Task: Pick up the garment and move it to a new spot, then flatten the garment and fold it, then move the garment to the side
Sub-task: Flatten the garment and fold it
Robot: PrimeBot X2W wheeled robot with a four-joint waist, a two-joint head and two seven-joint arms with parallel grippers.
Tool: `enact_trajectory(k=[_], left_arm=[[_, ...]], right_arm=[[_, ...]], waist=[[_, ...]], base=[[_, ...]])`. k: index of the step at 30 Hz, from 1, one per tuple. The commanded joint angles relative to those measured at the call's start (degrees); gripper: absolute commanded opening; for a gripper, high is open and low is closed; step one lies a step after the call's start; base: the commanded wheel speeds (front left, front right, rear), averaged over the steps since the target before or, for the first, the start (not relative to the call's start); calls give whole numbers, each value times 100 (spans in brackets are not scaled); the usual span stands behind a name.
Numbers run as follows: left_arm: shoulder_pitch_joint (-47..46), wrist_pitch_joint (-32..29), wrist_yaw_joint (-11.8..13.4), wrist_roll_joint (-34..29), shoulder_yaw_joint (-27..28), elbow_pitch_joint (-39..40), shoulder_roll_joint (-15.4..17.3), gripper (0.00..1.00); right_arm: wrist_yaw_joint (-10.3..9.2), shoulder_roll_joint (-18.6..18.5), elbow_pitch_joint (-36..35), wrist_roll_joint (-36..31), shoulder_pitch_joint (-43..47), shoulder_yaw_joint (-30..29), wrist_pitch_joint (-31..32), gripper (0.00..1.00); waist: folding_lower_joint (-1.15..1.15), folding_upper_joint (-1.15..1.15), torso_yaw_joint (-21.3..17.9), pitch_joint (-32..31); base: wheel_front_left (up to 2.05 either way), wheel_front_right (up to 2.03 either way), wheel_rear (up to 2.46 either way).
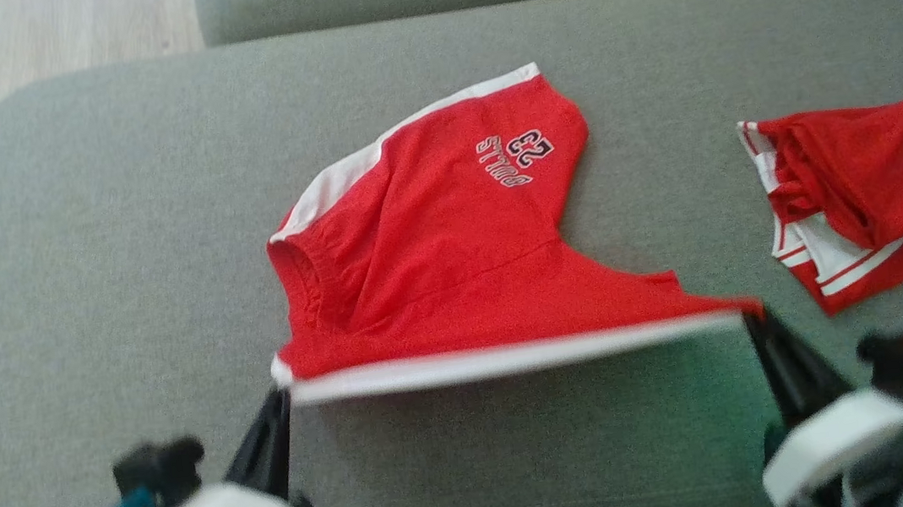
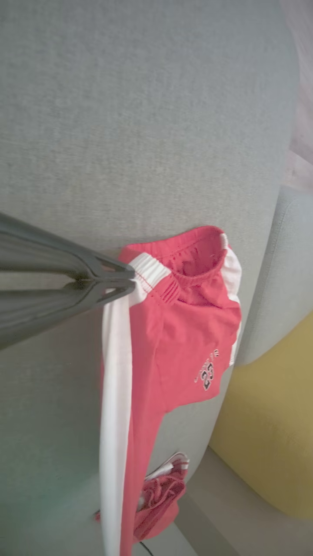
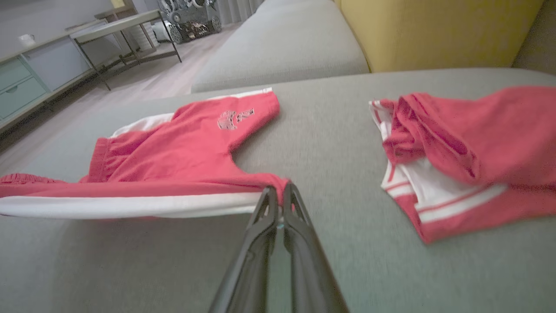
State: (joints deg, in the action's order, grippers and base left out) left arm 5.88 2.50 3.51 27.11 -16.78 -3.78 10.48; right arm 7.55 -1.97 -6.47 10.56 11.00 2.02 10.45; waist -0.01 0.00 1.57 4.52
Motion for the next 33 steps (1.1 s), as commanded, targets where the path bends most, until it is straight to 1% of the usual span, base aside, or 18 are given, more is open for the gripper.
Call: enact_trajectory(k=[1,6,8,11,12,17,22,25,28,29,30,31,33], left_arm=[[-448,8,32,39,331,166,160,0],[-1406,-227,-160,138,277,-102,109,0],[-1815,-265,-236,184,260,-313,49,0],[-2412,-293,-370,273,248,-737,-48,0],[-2800,-306,-487,338,223,-1051,-123,0],[-3703,-238,-716,471,175,-1872,-321,0],[-4449,-9,-861,571,136,-2677,-470,0],[-4811,171,-949,649,82,-3144,-544,0],[-5080,213,-1022,770,-30,-3636,-608,0],[-5151,240,-1040,807,-69,-3778,-623,2],[-5211,286,-1054,839,-107,-3898,-635,40],[-5261,350,-1065,864,-141,-3998,-643,100],[-5293,421,-1073,880,-177,-4079,-649,100]], right_arm=[[-6,-91,-192,-9,-475,-63,-9,0],[-6,-96,237,-208,-1686,-53,125,0],[-6,-200,560,-310,-2246,11,190,0],[-6,-390,1186,-342,-3092,158,216,0],[-6,-466,1619,-303,-3629,245,180,0],[-6,-566,2763,-169,-4859,458,6,0],[-6,-628,3842,-98,-5804,551,-291,0],[-6,-623,4421,-54,-6234,638,-505,0],[-6,-587,4927,-34,-6562,736,-733,0],[-6,-572,5079,-26,-6650,768,-823,7],[-6,-552,5220,-13,-6723,790,-918,45],[-6,-528,5334,-11,-6788,828,-1030,100],[-6,-491,5422,22,-6832,855,-1153,100]], waist=[[1,0,70,103],[1,0,294,597],[1,0,398,792],[1,0,549,1068],[1,0,653,1237],[1,0,848,1614],[1,0,987,1882],[1,0,1029,1983],[1,0,1027,2071],[1,0,1018,2088],[1,0,1009,2100],[1,0,994,2113],[1,0,981,2120]], base=[[0,0,0],[0,0,0],[0,0,0],[0,0,0],[0,0,0],[0,0,0],[0,0,0],[0,0,0],[0,0,0],[0,0,0],[0,0,0],[0,0,0],[0,0,0]])
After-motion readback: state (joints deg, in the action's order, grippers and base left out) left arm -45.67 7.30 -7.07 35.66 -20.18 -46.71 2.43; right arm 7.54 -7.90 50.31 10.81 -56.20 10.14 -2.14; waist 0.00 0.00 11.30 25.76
